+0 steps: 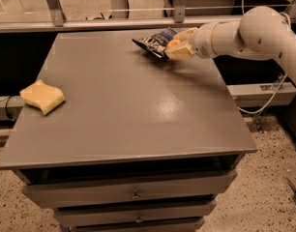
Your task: Move orange near blue chip bag
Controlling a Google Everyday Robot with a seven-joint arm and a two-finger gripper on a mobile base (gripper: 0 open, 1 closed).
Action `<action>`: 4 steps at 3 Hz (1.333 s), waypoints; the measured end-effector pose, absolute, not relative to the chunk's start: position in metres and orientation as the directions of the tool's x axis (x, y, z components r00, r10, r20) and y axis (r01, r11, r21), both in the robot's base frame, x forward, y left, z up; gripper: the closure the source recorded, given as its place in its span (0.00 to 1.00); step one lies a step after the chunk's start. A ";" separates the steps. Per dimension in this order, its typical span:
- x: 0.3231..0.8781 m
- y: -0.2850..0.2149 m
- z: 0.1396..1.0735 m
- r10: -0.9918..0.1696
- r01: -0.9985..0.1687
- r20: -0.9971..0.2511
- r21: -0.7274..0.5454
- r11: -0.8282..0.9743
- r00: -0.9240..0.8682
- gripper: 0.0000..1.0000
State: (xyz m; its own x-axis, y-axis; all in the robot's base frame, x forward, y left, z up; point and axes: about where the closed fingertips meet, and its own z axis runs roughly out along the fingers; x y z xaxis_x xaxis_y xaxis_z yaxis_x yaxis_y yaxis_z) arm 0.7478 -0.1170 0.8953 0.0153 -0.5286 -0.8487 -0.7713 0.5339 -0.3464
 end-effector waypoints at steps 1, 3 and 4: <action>0.757 -0.118 0.886 -0.510 -0.767 -0.860 -0.329 0.552 0.002 1.00; 0.761 -0.125 0.878 -0.484 -0.749 -0.875 -0.305 0.588 -0.023 0.71; 0.759 -0.129 0.877 -0.476 -0.741 -0.879 -0.300 0.601 -0.031 0.48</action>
Offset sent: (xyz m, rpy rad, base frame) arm 0.0160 -0.0134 -0.0205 0.0616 0.0200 -0.0585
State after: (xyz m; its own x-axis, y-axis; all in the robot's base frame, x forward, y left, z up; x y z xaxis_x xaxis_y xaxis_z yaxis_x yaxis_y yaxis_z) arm 0.7594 -0.1289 0.8770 -0.0312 -0.4764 -0.8787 -0.7406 0.6014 -0.2998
